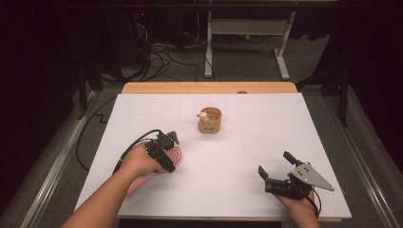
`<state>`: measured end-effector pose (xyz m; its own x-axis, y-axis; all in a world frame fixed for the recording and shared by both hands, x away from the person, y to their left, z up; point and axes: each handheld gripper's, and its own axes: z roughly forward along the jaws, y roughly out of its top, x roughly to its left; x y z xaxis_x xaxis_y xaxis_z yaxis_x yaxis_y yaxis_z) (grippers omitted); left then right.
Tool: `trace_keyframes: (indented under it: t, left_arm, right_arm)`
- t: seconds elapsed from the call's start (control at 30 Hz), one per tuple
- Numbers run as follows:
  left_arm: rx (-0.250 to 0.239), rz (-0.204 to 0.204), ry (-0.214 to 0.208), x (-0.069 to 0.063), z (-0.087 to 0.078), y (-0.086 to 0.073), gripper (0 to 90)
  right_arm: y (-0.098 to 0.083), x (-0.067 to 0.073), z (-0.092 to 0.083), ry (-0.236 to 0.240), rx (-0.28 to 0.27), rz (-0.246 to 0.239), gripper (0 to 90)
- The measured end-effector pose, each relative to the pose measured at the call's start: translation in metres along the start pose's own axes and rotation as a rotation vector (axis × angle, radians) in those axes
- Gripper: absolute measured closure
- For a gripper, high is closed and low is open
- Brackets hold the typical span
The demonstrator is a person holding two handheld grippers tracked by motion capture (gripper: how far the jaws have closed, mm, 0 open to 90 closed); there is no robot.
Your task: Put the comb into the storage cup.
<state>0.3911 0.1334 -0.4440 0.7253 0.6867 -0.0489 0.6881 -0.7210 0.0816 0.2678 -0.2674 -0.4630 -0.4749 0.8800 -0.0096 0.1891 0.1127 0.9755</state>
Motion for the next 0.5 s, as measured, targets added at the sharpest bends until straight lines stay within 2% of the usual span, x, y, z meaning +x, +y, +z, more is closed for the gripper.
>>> trace_keyframes:
  t: [0.03, 0.33, 0.5]
  left_arm:
    - [-0.008, 0.0, -0.013, 0.001, -0.003, -0.002, 20.0]
    - [-0.069, -0.016, -0.023, 0.007, -0.015, -0.01, 20.1]
    - [-0.124, -0.019, -0.03, 0.01, -0.025, -0.016, 20.1]
  right_arm:
    - [0.0, 0.0, 0.0, -0.001, 0.0, 0.001, 0.4]
    - [0.0, 0.0, 0.0, -0.002, -0.001, -0.001, 0.4]
    - [0.0, 0.0, 0.0, -0.003, -0.001, -0.001, 0.4]
